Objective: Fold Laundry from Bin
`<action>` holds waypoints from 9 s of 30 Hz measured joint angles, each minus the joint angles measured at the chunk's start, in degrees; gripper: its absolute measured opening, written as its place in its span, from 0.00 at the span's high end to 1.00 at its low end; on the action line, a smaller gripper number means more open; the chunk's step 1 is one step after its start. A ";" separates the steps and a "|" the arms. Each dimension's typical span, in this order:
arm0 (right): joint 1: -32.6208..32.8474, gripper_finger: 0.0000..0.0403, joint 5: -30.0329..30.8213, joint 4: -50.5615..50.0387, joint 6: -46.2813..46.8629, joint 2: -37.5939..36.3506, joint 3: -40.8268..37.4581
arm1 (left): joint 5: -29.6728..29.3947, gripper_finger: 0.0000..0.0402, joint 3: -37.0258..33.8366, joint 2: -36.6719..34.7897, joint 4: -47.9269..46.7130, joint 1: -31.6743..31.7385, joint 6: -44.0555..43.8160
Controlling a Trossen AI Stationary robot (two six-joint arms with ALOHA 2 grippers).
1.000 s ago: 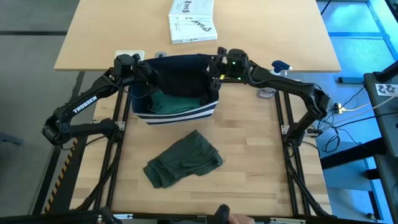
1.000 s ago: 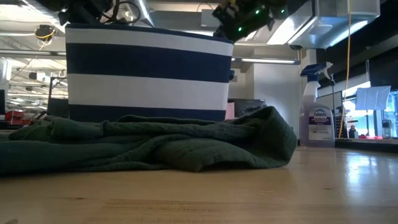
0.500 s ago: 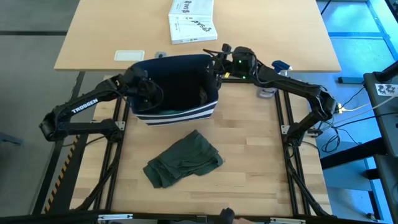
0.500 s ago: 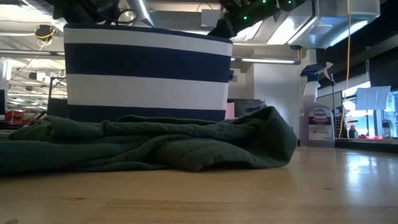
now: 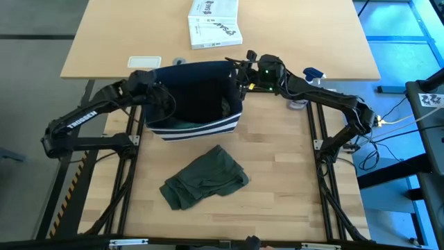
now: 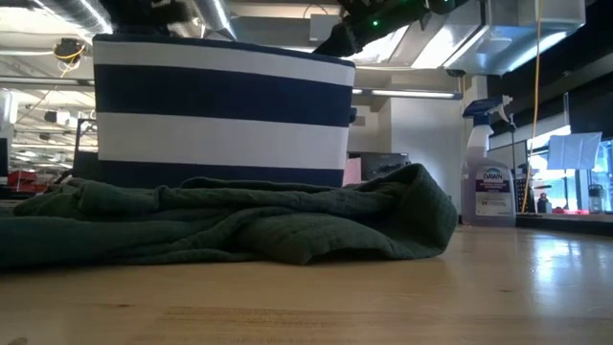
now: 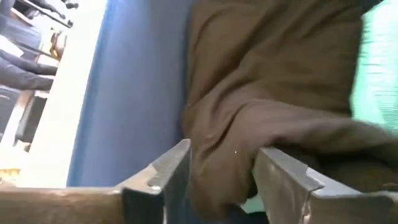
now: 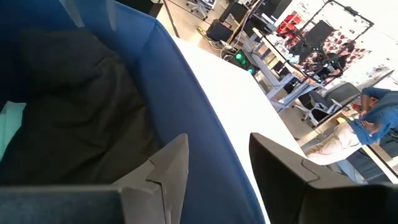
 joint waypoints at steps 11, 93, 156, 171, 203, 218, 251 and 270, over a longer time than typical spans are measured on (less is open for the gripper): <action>1.47 0.58 2.07 -0.60 -0.13 -0.33 -0.05 | -0.43 0.49 4.83 -0.09 -12.75 -3.97 -5.39; 20.67 0.58 -16.89 11.30 47.58 -6.54 -45.84 | -28.41 0.52 -46.61 12.79 45.15 -96.13 -155.13; 20.45 0.58 -25.12 24.03 52.55 6.36 -42.34 | -16.94 0.52 -48.84 19.05 73.57 -82.79 -128.37; 20.47 0.58 -25.08 24.00 52.55 6.34 -42.34 | -9.64 0.71 -47.87 24.94 79.90 -78.72 -120.37; 23.42 0.29 -37.54 38.77 82.15 15.92 -40.72 | 0.25 1.00 -46.30 25.01 78.87 -77.29 -108.21; 29.18 0.94 -32.99 28.39 73.14 18.29 -33.03 | 1.12 1.00 -46.26 24.86 85.22 -77.08 -104.97; 37.26 0.97 -9.76 -8.18 50.38 -6.62 -1.66 | -17.53 1.00 6.83 8.08 11.06 -74.41 -69.55; 14.64 0.97 -18.22 -3.54 47.14 -6.09 3.45 | -34.64 1.00 32.76 6.23 -13.81 -56.57 -49.91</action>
